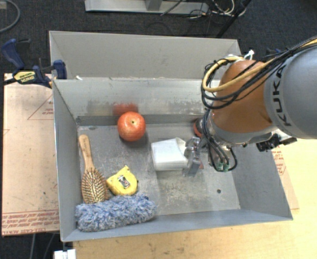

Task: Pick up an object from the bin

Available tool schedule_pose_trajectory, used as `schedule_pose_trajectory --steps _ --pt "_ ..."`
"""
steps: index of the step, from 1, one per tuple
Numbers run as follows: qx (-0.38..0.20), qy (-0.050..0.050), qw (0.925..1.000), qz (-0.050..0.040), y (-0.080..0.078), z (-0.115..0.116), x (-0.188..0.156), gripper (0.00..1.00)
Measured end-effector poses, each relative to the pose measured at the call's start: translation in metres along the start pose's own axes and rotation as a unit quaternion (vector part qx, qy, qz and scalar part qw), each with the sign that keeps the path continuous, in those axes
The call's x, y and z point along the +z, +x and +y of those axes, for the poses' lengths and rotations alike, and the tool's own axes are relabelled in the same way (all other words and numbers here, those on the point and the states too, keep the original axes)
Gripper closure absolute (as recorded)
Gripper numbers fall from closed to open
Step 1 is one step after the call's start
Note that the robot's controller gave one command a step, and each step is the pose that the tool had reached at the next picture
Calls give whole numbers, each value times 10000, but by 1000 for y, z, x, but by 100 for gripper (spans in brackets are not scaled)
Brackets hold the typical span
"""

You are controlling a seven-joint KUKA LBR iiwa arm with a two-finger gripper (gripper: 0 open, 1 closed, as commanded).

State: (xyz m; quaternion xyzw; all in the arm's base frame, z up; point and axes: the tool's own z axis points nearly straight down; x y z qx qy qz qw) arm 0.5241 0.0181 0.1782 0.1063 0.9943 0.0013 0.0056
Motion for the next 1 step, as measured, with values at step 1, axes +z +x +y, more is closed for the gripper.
schedule_pose_trajectory --steps 1 --pt "-609 -6 9981 -44 13 15 -29 100"
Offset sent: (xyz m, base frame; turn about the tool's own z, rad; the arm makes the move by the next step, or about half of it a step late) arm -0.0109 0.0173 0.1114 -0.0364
